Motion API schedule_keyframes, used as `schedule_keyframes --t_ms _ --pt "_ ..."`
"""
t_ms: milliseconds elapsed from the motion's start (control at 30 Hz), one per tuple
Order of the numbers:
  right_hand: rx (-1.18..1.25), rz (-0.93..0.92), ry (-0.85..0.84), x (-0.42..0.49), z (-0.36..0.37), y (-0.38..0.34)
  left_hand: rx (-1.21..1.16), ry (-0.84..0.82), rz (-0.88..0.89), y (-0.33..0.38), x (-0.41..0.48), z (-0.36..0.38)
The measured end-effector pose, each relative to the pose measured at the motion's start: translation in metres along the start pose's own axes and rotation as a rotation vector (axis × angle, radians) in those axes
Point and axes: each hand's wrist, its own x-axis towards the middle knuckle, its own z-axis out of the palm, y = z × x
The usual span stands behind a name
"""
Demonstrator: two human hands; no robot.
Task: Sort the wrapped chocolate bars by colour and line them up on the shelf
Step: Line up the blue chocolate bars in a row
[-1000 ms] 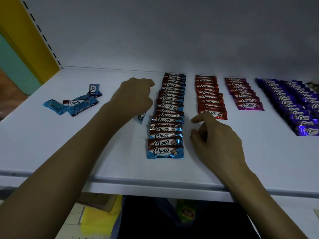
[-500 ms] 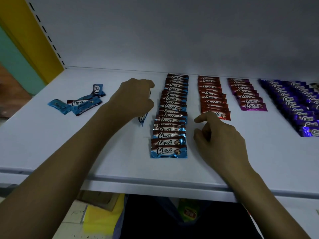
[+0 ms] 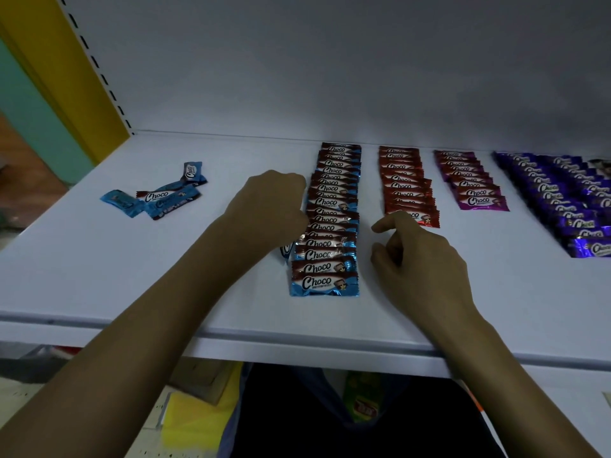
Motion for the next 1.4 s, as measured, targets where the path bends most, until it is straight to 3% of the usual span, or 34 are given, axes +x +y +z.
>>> schedule_keyframes --t_ms 400,633,833,1133,1333,1400 --pt "0.07 -0.065 -0.02 0.0 -0.004 0.001 -0.142 0.152 0.006 -0.027 0.001 -0.009" --pt "0.272 -0.245 -0.073 0.063 -0.024 -0.034 -1.019 0.206 -0.134 -0.052 0.032 -0.003" --pt "0.612 -0.003 -0.414 0.136 -0.006 -0.075 -1.28 0.318 -0.158 -0.066 0.037 0.008" --pt "0.529 -0.06 -0.499 0.162 0.011 -0.083 -1.262 0.367 -0.152 -0.074 0.043 0.014" --pt "0.661 0.029 -0.343 0.195 0.028 -0.078 -1.11 0.452 -0.179 -0.075 0.049 0.025" --pt "0.546 0.03 -0.301 0.206 0.041 -0.077 -1.096 0.469 -0.16 -0.075 0.048 0.026"
